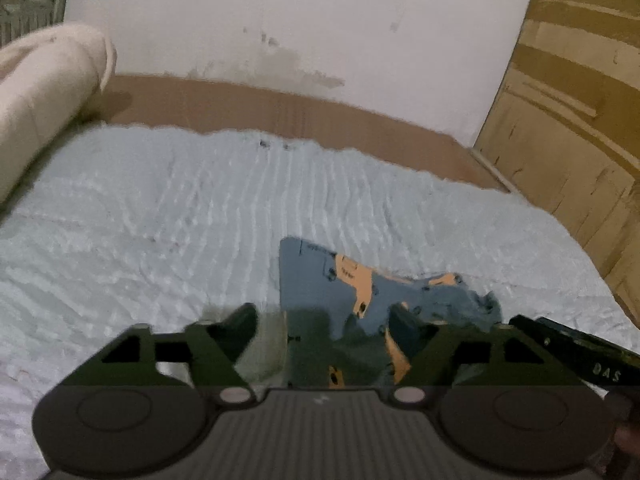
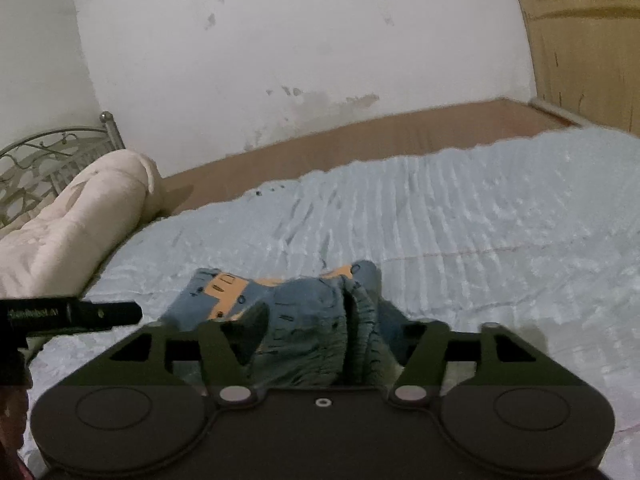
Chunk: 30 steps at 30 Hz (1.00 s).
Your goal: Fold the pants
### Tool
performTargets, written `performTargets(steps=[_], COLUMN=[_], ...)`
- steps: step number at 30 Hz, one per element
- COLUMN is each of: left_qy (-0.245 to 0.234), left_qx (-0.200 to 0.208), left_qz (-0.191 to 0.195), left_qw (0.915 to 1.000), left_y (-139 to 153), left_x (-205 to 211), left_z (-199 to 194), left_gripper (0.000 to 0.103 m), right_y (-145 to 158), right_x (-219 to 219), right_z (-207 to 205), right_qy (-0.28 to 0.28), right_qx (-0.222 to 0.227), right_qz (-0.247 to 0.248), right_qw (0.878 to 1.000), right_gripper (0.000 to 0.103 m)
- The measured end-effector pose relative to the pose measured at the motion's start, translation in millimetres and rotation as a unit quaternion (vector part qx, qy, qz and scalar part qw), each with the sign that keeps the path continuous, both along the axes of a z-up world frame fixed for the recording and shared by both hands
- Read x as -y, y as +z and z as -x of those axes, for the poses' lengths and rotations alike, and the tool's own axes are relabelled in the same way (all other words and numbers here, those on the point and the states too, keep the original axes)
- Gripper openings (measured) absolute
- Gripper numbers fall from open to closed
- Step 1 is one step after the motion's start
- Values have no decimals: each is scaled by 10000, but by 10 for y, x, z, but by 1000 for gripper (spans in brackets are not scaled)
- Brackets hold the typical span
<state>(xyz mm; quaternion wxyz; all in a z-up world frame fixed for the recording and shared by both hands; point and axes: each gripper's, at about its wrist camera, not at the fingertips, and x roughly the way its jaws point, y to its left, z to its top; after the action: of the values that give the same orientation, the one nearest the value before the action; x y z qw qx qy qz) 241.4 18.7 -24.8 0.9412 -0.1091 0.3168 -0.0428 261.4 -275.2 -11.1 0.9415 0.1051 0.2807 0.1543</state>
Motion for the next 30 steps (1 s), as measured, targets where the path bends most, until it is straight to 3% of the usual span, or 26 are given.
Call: performTargets(steps=[5,8,18,30], left_qy=[23,43,20,22], left_qx=[504,791,1350,1042], left_qz=[-252,-343,-815,-906], left_qw=[9984,9963,9875,9904], left_y=[265,376,331,-55], left_x=[29,33,113,140], left_z=[384,641,1484,1978], left_gripper=[103,103,103,103], right_y=[234,350,427,198], right_x=[-26,-44,-151,-168], right_z=[392,650,1509,2090], right_qy=[37,31,22,34], right_qx=[413,694,1125,886], right_qz=[122,191,472,680], right_qw=[9991,9974,9925,9937], right_gripper=[93,102,102,102])
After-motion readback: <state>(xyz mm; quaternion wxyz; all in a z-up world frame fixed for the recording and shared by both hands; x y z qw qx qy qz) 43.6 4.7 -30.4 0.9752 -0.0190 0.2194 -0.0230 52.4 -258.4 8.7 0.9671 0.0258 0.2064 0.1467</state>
